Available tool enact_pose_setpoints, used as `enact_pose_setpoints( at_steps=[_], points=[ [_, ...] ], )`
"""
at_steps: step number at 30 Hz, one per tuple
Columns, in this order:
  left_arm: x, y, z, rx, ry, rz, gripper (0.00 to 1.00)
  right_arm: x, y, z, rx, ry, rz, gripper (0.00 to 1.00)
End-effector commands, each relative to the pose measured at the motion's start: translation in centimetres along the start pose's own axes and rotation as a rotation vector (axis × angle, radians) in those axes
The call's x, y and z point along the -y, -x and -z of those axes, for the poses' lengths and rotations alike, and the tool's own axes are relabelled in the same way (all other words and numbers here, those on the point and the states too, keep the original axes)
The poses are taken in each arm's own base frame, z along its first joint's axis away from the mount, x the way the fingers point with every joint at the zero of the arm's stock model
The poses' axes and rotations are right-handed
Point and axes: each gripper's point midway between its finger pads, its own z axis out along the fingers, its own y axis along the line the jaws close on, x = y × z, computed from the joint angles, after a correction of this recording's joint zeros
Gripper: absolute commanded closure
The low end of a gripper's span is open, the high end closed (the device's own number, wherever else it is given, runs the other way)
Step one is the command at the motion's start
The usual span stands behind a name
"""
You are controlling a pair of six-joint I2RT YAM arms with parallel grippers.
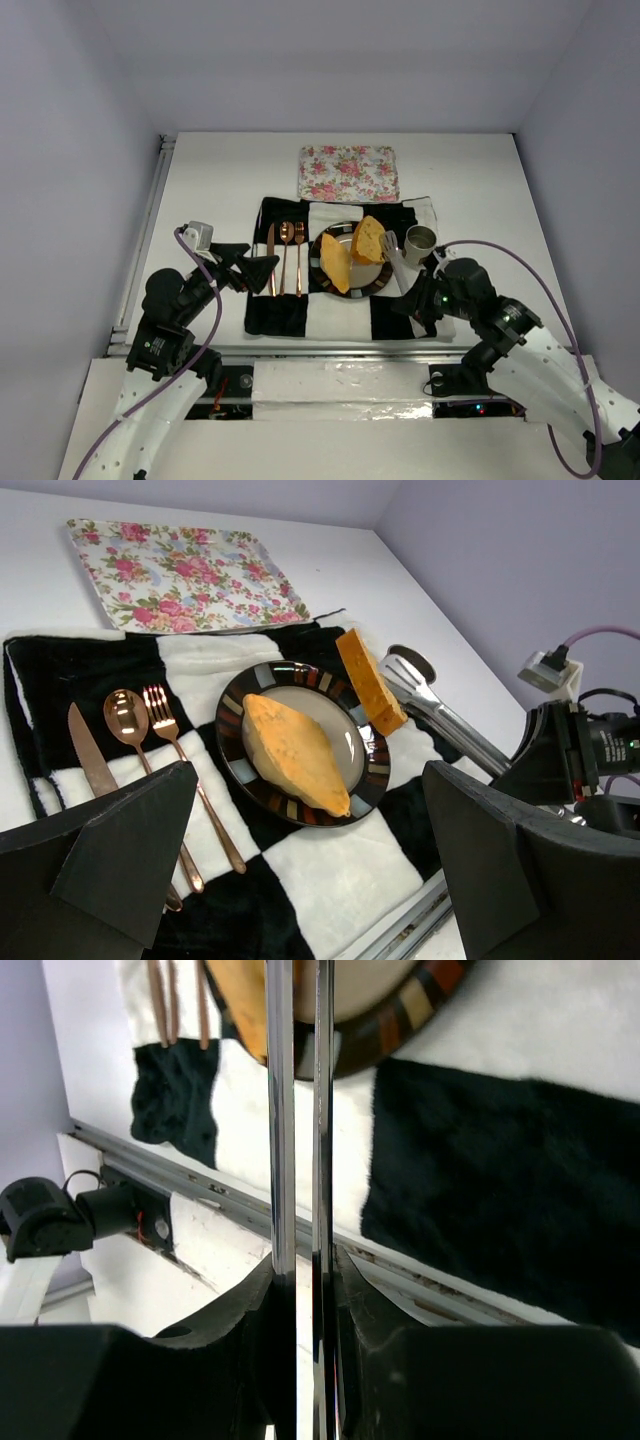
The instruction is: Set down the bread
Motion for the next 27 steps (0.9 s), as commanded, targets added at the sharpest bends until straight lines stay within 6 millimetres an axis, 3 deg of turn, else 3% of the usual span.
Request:
enact_pose_setpoints(
  at_steps=[1,10,15,21,27],
  points=[
    [0.3,0.9,-0.3,0.035,-0.015,-0.01,0.04,0.5,-0.4,-0.3,0.005,-0.009,-0.074,0.85],
    [0.3,0.9,-0.3,0.033,-0.012,-0.011,0.04,2.1,-0.9,-1.9,-0.017,-0.074,-0.086,0.79],
    [0.3,0.8,-0.3,0.032,-0.015,-0.011,0.04,1.9,-0.6,-1.9,-0.011,-0.07,-0.078,0.61],
    [0.4,0.8,-0.4,0.029,-0.021,-0.011,0.04,-0.5,0.9,0.1,0.036,-0.021,-0.063,0.53],
    [0.5,0.9,-0.3,0.034,-0.023,-0.013,0.04,-4.5,3.5,3.3,0.109,0.072,-0.027,0.59]
  ],
)
